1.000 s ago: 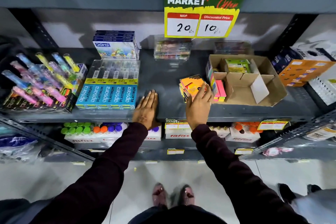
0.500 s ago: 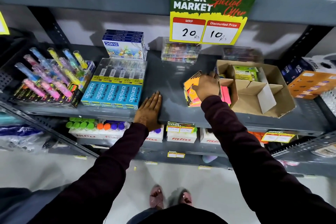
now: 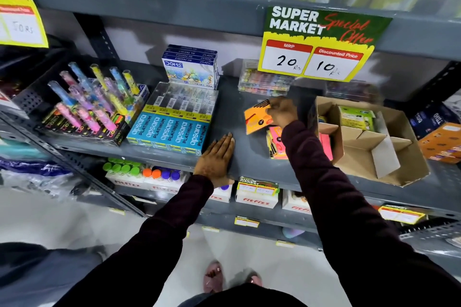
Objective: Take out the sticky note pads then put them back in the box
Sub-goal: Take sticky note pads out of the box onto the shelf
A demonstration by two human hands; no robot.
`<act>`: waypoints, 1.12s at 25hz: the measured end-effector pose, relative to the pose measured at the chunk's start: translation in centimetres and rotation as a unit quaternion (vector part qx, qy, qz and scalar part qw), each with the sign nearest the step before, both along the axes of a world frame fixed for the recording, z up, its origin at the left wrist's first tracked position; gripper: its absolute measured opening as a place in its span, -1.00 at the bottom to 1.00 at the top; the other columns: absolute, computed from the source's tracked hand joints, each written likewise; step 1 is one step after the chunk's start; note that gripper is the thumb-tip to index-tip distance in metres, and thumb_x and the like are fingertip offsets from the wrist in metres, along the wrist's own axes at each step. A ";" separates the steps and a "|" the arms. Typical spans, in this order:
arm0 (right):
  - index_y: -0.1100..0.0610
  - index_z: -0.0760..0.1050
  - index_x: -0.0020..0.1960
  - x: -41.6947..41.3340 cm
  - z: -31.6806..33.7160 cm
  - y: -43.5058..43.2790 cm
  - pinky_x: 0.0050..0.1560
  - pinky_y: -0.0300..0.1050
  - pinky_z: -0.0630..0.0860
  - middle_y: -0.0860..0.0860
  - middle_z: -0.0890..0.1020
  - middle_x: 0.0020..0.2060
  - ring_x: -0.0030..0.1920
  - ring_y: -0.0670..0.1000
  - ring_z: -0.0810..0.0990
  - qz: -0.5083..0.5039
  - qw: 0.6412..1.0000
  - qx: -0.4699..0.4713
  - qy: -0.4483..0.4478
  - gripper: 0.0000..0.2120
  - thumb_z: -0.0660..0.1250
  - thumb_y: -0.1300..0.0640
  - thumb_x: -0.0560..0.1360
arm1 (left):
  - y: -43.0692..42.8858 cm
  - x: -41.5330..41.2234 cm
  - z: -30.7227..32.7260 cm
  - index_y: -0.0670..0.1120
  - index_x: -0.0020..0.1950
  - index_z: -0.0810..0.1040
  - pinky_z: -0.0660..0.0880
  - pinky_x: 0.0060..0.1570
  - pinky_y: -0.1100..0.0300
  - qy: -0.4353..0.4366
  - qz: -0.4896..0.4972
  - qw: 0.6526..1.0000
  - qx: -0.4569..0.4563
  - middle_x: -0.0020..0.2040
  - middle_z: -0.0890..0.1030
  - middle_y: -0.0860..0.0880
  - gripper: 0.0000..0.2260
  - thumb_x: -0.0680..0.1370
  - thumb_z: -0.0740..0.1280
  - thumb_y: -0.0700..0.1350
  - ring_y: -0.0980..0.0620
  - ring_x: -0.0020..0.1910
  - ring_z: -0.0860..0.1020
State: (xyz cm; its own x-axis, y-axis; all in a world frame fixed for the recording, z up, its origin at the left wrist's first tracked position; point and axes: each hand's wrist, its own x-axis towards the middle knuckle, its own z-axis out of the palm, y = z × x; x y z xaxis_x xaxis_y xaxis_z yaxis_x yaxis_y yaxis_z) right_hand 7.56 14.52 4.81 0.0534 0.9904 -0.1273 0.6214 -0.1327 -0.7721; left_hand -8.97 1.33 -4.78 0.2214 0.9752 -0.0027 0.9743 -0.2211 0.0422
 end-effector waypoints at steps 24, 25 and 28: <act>0.32 0.46 0.20 5.0 0.8 -4.5 0.17 -0.04 0.48 0.23 0.58 0.19 0.22 0.21 0.55 0.100 0.938 -0.071 -0.323 -0.47 0.44 -0.04 0.43 | 0.1 -0.1 0.1 -0.17 0.50 -0.19 -0.18 0.46 0.10 -0.001 0.009 1.000 -0.020 0.55 -0.11 -0.12 0.02 0.34 0.38 0.26 -0.05 0.53 -0.07; 0.32 0.46 0.21 4.9 0.9 -4.7 0.18 -0.04 0.47 0.23 0.57 0.20 0.23 0.21 0.54 0.091 0.941 -0.064 -0.320 -0.47 0.45 -0.04 0.42 | 0.1 -0.1 0.1 -0.17 0.49 -0.20 -0.17 0.47 0.09 0.000 0.011 1.000 -0.025 0.55 -0.12 -0.12 0.03 0.35 0.37 0.27 -0.04 0.53 -0.08; 0.29 0.44 0.24 4.5 0.8 -5.0 0.27 0.00 0.42 0.25 0.52 0.25 0.30 0.24 0.46 0.054 0.950 -0.034 -0.306 -0.47 0.47 0.01 0.41 | 0.1 0.1 0.3 -0.16 0.49 -0.22 -0.14 0.50 0.06 -0.002 0.015 0.999 -0.035 0.55 -0.15 -0.12 0.01 0.37 0.34 0.27 -0.05 0.53 -0.09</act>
State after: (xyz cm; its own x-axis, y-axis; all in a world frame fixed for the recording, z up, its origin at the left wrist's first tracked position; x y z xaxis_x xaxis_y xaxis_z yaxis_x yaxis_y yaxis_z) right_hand 12.07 9.53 5.62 0.0361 0.9850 -0.1689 0.9642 -0.0788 -0.2532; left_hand -8.91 1.42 -4.48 0.1926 0.9788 -0.0693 0.9802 -0.1886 0.0604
